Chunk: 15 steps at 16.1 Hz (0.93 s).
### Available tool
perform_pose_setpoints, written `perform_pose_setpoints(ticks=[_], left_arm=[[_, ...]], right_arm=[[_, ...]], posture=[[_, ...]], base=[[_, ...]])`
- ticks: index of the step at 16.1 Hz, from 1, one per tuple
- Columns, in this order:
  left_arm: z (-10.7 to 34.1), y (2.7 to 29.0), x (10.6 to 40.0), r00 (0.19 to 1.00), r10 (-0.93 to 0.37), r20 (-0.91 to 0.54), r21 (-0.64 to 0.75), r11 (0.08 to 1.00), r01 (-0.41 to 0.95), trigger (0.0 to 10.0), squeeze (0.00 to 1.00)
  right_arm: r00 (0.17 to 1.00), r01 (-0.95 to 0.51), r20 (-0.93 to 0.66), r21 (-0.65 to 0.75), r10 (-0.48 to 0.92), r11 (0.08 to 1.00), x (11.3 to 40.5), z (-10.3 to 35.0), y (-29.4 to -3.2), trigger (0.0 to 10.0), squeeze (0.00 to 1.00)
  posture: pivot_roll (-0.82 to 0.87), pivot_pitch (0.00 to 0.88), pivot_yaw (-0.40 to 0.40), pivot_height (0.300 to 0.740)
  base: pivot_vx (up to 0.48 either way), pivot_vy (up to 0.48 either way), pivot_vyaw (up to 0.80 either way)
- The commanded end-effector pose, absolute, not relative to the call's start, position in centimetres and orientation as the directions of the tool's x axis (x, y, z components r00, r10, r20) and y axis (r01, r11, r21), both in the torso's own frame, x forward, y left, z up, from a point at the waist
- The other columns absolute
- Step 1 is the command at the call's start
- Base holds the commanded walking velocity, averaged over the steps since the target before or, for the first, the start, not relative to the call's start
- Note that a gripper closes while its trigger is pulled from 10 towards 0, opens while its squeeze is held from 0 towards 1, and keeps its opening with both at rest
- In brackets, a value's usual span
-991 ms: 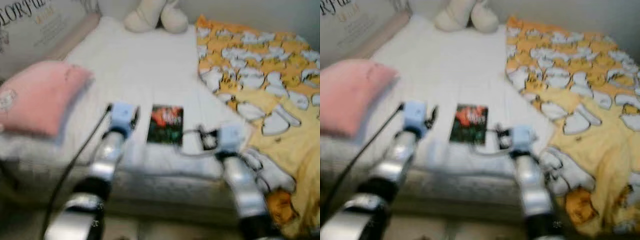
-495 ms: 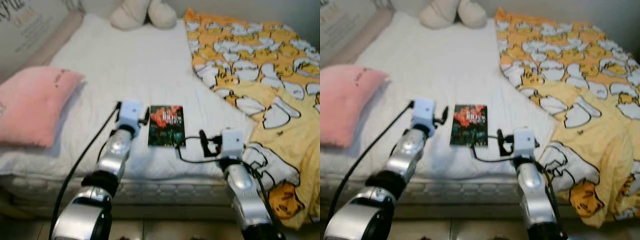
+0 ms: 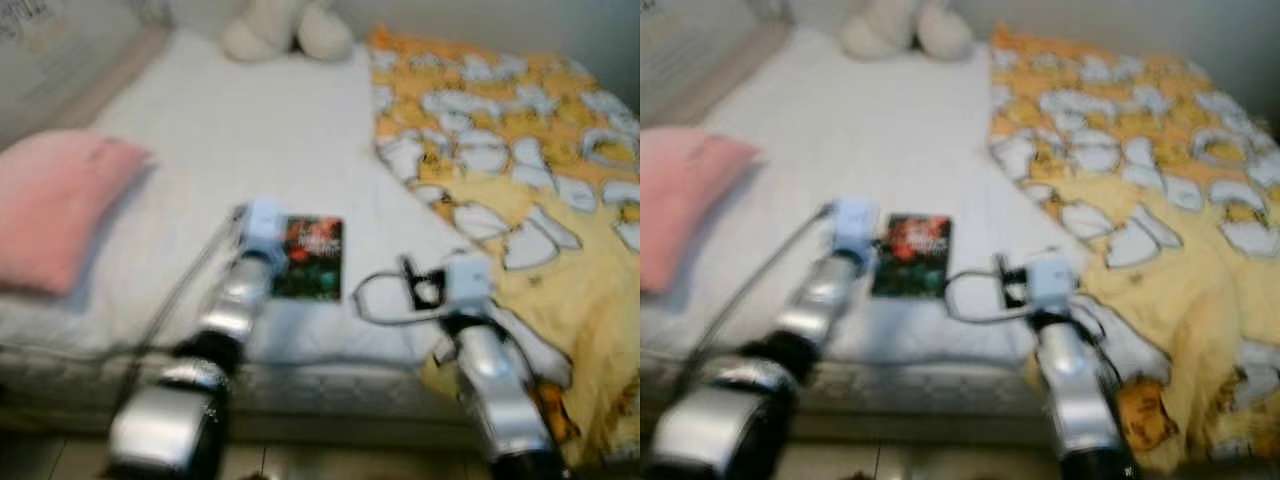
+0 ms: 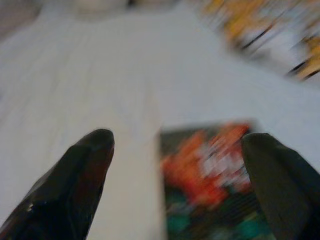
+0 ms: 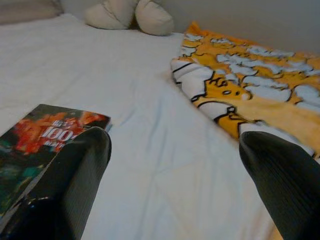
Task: Clean up the room
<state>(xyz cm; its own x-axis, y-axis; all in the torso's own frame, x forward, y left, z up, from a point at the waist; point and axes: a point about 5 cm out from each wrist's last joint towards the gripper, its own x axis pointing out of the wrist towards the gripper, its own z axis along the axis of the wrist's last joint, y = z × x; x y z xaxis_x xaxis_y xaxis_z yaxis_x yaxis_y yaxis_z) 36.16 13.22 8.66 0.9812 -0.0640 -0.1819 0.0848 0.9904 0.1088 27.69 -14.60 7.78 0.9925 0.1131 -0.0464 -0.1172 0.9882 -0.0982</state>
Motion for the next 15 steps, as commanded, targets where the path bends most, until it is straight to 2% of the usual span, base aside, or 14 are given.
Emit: perform_pose_setpoints(ticks=[1, 4, 9, 12, 14, 15], left_arm=[[9.7, 12.5, 36.8, 0.985, -0.074, -0.155, 0.086, 0.992, 0.088, 10.0, 0.00], [9.8, 12.7, 36.6, 0.987, -0.101, -0.121, 0.079, 0.991, 0.111, 10.0, 0.00], [10.2, 12.2, 36.9, 0.986, -0.128, -0.111, 0.125, 0.982, 0.142, 10.0, 0.00], [10.5, 12.0, 37.1, 0.986, -0.131, -0.107, 0.116, 0.983, 0.143, 10.0, 0.00], [10.6, 12.5, 37.2, 0.991, -0.086, -0.101, 0.138, 0.985, 0.100, 10.0, 0.00], [10.7, 13.6, 37.4, 0.995, 0.014, -0.097, 0.191, 0.982, 0.005, 10.0, 0.00]], right_arm=[[0.993, -0.099, -0.075, -0.121, 0.091, 0.988, 27.3, 7.4, -15.5, 10.0, 0.00], [0.994, -0.093, -0.075, -0.125, 0.085, 0.988, 26.9, 7.5, -15.8, 10.0, 0.00], [0.991, -0.121, -0.079, -0.140, 0.111, 0.983, 26.8, 7.6, -15.4, 10.0, 0.00], [0.990, -0.122, -0.090, -0.131, 0.111, 0.984, 26.8, 7.5, -15.3, 10.0, 0.00], [0.989, -0.127, -0.097, -0.136, 0.115, 0.983, 26.6, 7.4, -15.4, 10.0, 0.00], [0.988, -0.130, -0.106, -0.141, 0.116, 0.981, 26.4, 7.2, -15.6, 10.0, 0.00]], posture=[[-0.13, 0.046, 0.007, 0.740], [-0.14, 0.055, 0.007, 0.740], [-0.14, 0.042, 0.006, 0.740], [-0.14, 0.038, 0.006, 0.740], [-0.15, 0.036, 0.007, 0.740], [-0.15, 0.037, 0.004, 0.740]], base=[[0.000, 0.000, 0.00], [0.000, 0.000, 0.00], [0.432, 0.000, 0.00], [0.480, 0.000, -0.78], [0.480, 0.000, -0.61], [0.465, 0.000, 0.00]])
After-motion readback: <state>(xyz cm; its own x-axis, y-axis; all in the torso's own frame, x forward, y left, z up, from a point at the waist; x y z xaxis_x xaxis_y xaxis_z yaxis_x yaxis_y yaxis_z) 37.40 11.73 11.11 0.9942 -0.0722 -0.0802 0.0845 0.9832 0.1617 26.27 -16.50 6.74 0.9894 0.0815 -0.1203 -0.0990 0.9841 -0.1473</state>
